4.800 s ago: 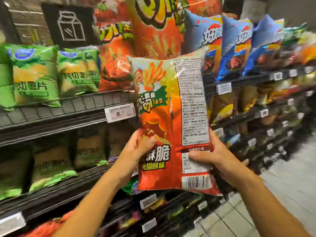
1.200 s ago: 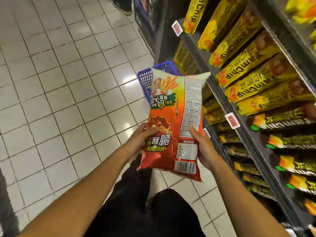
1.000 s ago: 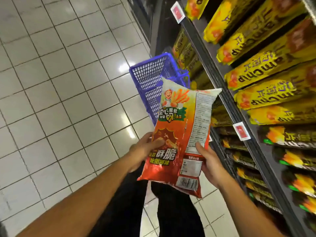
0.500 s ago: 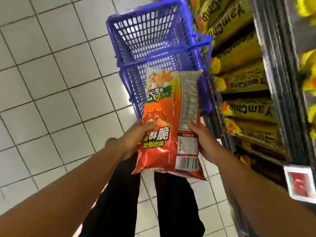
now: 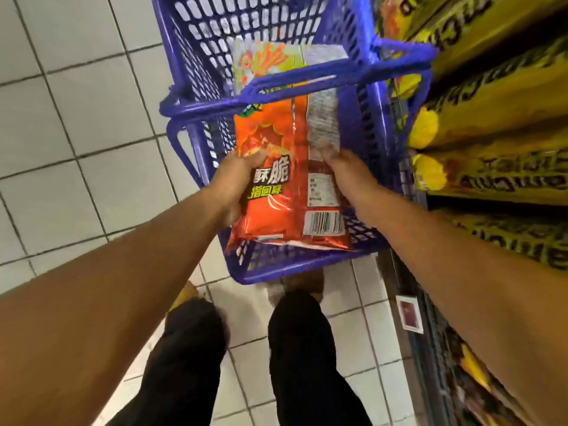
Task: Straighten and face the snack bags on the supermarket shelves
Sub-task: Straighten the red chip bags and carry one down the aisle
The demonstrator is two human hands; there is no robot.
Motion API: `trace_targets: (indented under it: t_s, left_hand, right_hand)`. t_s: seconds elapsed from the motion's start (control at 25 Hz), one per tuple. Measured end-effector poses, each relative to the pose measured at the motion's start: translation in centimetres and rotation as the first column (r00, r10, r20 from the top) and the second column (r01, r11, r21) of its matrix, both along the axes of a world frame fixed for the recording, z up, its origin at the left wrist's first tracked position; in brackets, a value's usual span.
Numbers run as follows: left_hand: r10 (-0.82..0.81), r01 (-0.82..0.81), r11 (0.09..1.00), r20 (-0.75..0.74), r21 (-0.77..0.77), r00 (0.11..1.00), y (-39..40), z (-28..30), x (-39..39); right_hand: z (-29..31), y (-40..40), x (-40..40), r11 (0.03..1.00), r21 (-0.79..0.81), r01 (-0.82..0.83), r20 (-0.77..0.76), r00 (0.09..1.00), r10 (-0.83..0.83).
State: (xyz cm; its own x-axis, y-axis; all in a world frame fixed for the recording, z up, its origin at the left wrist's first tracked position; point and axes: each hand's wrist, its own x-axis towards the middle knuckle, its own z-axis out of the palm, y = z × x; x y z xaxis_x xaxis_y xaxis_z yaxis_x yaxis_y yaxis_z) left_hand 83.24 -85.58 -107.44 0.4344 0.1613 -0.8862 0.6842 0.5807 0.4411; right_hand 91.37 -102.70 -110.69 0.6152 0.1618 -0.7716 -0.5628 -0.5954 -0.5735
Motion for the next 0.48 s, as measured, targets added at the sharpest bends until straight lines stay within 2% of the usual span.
trace_targets:
  t_s: [0.12,0.24,0.4,0.48]
  left_hand:
    - [0.070,-0.068,0.997,-0.103,0.022,0.992,-0.3,-3.1,-0.4]
    - [0.103,-0.096,0.994,-0.130,0.060,0.986,-0.5,-5.7,-0.5]
    - [0.041,-0.013,0.988,-0.183,0.151,0.982,-0.8,-7.8,0.4]
    - [-0.003,0.031,0.990,-0.200,0.136,0.980,-1.2,-8.1,0.8]
  right_hand:
    - [-2.9,1.5,0.3,1.000,0.014,-0.027,0.009,1.000,0.027]
    - [-5.0,2.3,1.0,1.000,0.012,-0.002,-0.017,1.000,0.003]
    - [-6.9,2.4,1.9,0.998,-0.010,0.060,-0.031,0.998,-0.061]
    - [-7.4,2.2,1.9,0.998,-0.047,0.047,-0.049,0.998,-0.050]
